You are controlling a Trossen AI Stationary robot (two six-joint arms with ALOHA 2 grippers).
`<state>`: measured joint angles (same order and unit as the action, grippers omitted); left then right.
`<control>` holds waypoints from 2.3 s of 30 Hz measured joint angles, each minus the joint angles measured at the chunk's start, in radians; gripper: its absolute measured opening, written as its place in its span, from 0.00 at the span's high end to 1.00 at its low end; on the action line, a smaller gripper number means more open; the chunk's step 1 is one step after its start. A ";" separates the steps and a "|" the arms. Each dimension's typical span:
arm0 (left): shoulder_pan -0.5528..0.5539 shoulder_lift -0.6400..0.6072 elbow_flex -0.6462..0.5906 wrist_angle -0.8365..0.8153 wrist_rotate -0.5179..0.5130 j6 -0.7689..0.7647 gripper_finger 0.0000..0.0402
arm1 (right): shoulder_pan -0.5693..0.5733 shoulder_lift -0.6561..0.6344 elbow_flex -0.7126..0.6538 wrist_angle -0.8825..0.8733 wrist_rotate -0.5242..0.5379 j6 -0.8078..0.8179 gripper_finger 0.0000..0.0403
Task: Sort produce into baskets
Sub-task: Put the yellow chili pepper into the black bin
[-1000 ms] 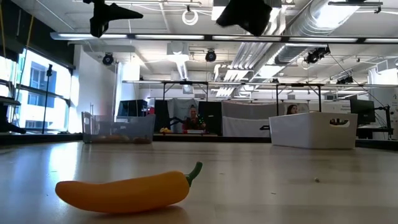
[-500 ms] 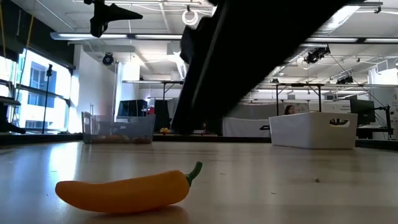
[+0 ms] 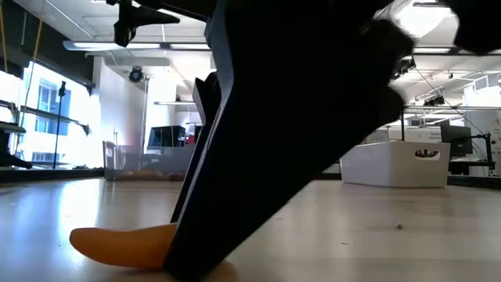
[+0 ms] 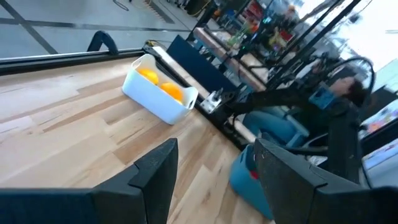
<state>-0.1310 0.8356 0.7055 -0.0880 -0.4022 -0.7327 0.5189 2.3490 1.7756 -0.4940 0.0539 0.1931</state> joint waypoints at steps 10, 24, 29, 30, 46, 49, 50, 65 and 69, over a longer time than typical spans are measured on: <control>0.000 -0.097 0.001 0.229 0.005 0.131 0.51 | -0.092 -0.049 -0.004 -0.211 0.056 -0.052 0.94; 0.000 -0.138 0.002 0.220 -0.156 0.196 0.51 | -0.400 -0.753 -0.842 0.108 0.130 0.012 0.99; 0.000 -0.070 0.001 0.262 -0.284 0.181 0.51 | -0.538 -0.852 -1.015 0.551 0.147 0.008 1.00; 0.000 -0.055 0.001 0.291 -0.311 0.187 0.51 | -0.565 -0.836 -1.017 0.625 0.148 -0.001 1.00; 0.040 0.017 0.000 0.438 -0.394 0.187 0.51 | -0.797 -0.223 -0.326 0.829 -0.006 0.165 1.00; 0.040 0.017 0.000 0.435 -0.394 0.187 0.51 | -0.801 -0.117 -0.204 0.823 -0.010 0.243 1.00; 0.040 0.017 0.000 0.435 -0.394 0.187 0.51 | -0.801 -0.087 -0.164 0.818 -0.010 0.262 1.00; 0.039 0.017 0.000 0.423 -0.348 0.187 0.51 | -0.803 0.155 0.234 0.625 0.089 0.484 0.89; 0.039 0.017 0.000 0.422 -0.320 0.230 0.51 | -0.817 0.155 0.234 0.641 0.042 0.495 0.69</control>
<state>-0.0917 0.8528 0.7059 0.3336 -0.7220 -0.5023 -0.2984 2.5037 2.0099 0.1469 0.0956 0.6877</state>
